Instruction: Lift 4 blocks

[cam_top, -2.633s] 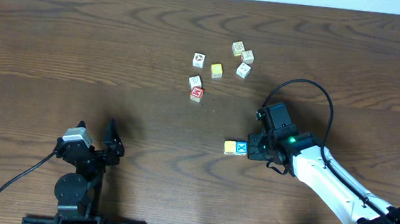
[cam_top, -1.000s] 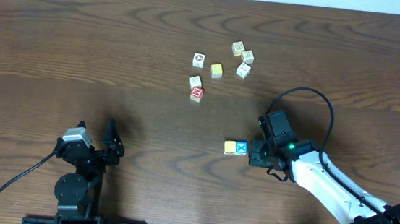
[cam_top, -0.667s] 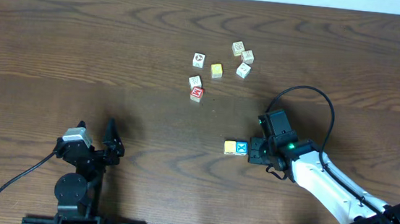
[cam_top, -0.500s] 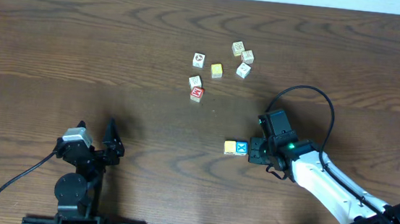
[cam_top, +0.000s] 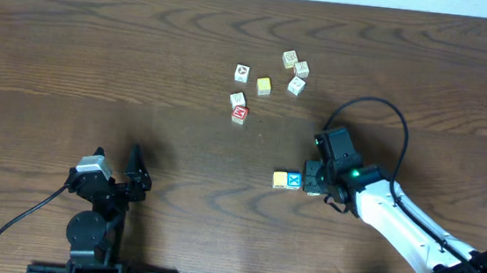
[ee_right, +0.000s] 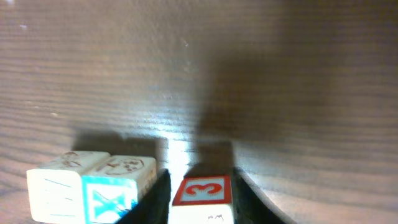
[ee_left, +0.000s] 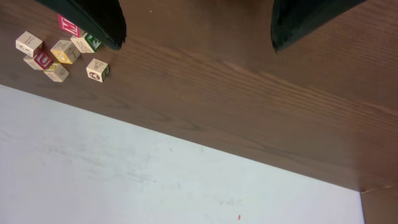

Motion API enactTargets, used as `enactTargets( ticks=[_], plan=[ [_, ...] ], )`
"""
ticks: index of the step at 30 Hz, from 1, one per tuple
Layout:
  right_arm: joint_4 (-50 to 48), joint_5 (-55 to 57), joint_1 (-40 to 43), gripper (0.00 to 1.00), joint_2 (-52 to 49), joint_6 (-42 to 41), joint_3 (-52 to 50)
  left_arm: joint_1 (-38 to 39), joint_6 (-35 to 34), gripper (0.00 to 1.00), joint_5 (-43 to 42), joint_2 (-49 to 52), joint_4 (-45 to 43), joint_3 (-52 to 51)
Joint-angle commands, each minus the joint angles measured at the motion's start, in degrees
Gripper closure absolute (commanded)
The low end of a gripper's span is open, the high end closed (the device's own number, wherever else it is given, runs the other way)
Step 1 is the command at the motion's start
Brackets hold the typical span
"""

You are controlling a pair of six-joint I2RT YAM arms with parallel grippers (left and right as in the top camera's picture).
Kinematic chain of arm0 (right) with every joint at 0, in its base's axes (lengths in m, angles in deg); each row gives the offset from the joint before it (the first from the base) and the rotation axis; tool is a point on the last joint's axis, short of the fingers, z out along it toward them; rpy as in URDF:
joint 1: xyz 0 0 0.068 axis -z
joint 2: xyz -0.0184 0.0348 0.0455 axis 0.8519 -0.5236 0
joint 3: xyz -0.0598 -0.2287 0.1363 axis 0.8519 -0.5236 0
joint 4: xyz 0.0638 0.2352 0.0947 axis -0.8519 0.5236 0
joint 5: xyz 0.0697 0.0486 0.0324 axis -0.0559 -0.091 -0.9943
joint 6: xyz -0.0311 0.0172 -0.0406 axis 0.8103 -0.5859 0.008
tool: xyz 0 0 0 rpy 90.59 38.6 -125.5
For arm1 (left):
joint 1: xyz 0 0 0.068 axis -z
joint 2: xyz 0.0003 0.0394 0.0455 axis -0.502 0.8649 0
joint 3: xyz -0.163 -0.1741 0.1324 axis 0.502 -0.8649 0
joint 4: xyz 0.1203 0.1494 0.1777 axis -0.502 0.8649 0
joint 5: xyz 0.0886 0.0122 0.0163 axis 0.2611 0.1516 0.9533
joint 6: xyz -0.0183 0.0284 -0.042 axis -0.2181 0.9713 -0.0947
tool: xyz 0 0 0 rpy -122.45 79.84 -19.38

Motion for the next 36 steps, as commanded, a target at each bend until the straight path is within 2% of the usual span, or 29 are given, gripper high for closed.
enactTargets(
  ticks=[1, 2, 7, 13, 19, 25, 36],
  plan=[
    [3.32, 0.94, 0.31, 0.93, 0.0, 0.96, 5.88, 0.07, 0.48, 0.25, 1.73, -0.07, 2.56, -0.7],
    [5.57, 1.16, 0.5, 0.99, 0.0, 0.96, 7.82, 0.07, 0.48, 0.25, 1.73, -0.07, 2.54, -0.7],
    [16.9, 4.02, 0.26, 0.99, 0.72, 0.96, 14.78, 0.07, 0.48, 0.25, 1.73, -0.07, 2.54, -0.7],
    [22.29, 5.16, -2.93, 0.99, 5.64, -1.16, 13.51, 0.07, 0.48, 0.25, 1.73, -0.07, 2.54, -0.7],
    [22.47, 5.18, -7.65, 0.99, 7.93, -5.46, 8.07, 0.07, 0.48, 0.25, 1.73, -0.07, 2.54, -0.7],
    [18.38, 5.16, -9.53, 0.99, 7.89, -11.37, -0.44, 0.07, 0.48, 0.25, 1.73, -0.07, 2.54, -0.7],
    [13.14, 4.94, -9.53, 0.98, 7.8, -11.56, -3.89, 0.07, 0.48, 0.25, 1.73, -0.07, 2.54, -0.7]
  ],
)
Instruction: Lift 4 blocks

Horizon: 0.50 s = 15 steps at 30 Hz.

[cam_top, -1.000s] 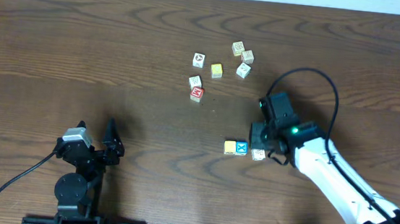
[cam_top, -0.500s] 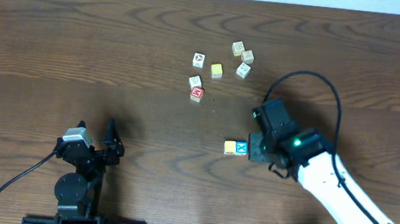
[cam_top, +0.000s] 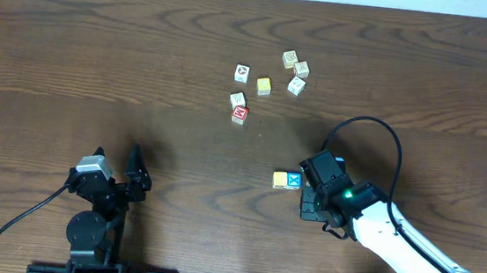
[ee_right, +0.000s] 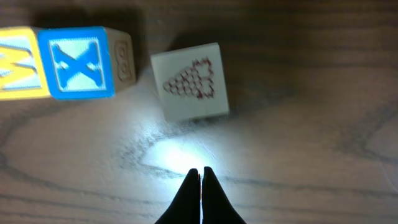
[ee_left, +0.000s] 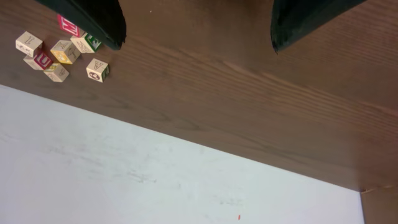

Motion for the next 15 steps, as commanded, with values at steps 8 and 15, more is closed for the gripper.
enactTargets(
  ticks=[8, 15],
  plan=[
    [-2.27, 2.27, -0.61, 0.97, -0.13, -1.18, -0.72, 0.07, 0.48, 0.25, 1.73, -0.09, 2.51, -0.7],
    [-2.21, 1.88, -0.61, 0.98, -0.44, -2.12, -1.75, 0.07, 0.48, 0.25, 1.73, -0.09, 2.51, -0.7]
  ],
)
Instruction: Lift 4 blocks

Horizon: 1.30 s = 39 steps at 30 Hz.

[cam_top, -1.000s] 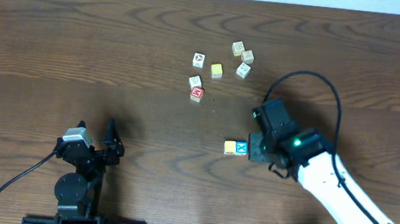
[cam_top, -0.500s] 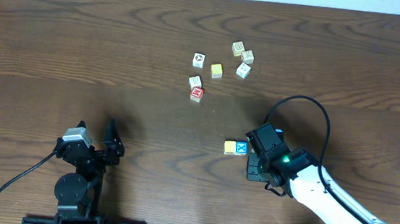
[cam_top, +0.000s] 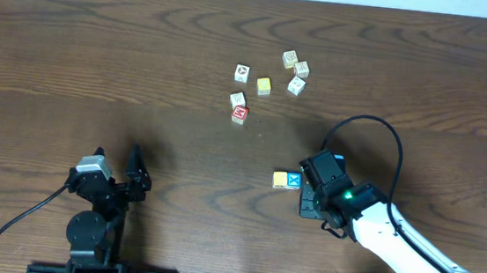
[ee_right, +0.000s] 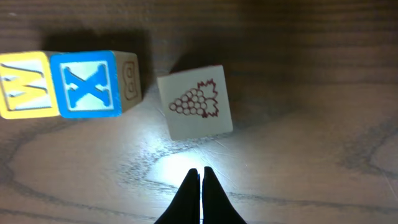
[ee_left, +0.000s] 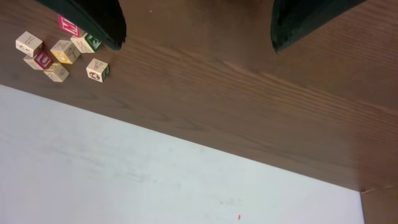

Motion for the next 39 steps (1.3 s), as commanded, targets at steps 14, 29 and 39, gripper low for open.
enactTargets(
  ticks=[14, 29, 39],
  plan=[
    [-3.06, 1.79, -0.61, 0.98, -2.78, -2.6, -1.88, 0.07, 0.48, 0.25, 1.73, -0.09, 2.51, -0.68],
    [-7.61, 1.79, -0.61, 0.99, -7.39, -1.22, -1.88, 0.07, 0.48, 0.25, 1.73, -0.09, 2.54, -0.68],
    [-10.27, 1.77, -0.61, 0.96, -7.39, 0.87, -1.88, 0.07, 0.48, 0.25, 1.73, -0.09, 2.54, -0.68]
  ],
)
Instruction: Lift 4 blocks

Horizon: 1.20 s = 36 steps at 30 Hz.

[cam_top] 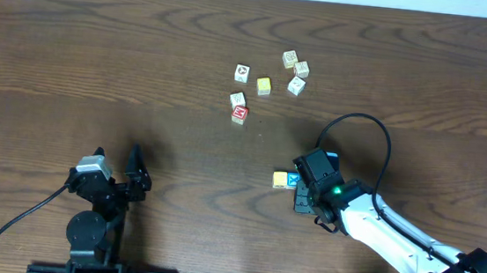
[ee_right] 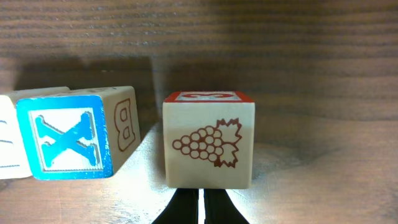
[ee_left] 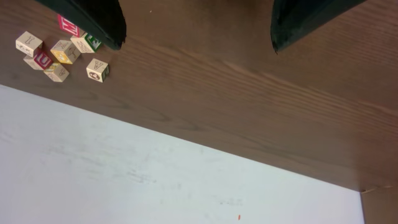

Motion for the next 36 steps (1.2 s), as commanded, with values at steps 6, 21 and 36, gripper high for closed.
enactTargets(
  ticks=[6, 21, 36],
  plan=[
    [-1.16, 0.98, -0.59, 0.96, -0.24, 2.23, -0.22, 0.07, 0.48, 0.25, 1.73, -0.09, 2.56, -0.7],
    [7.19, 4.87, -0.59, 0.99, -0.24, -5.66, -0.22, 0.07, 0.48, 0.25, 1.73, -0.09, 2.54, -0.7],
    [1.42, 6.43, 8.57, 0.99, -0.24, -0.22, -0.22, 0.07, 0.48, 0.25, 1.73, -0.09, 2.56, -0.7]
  ],
)
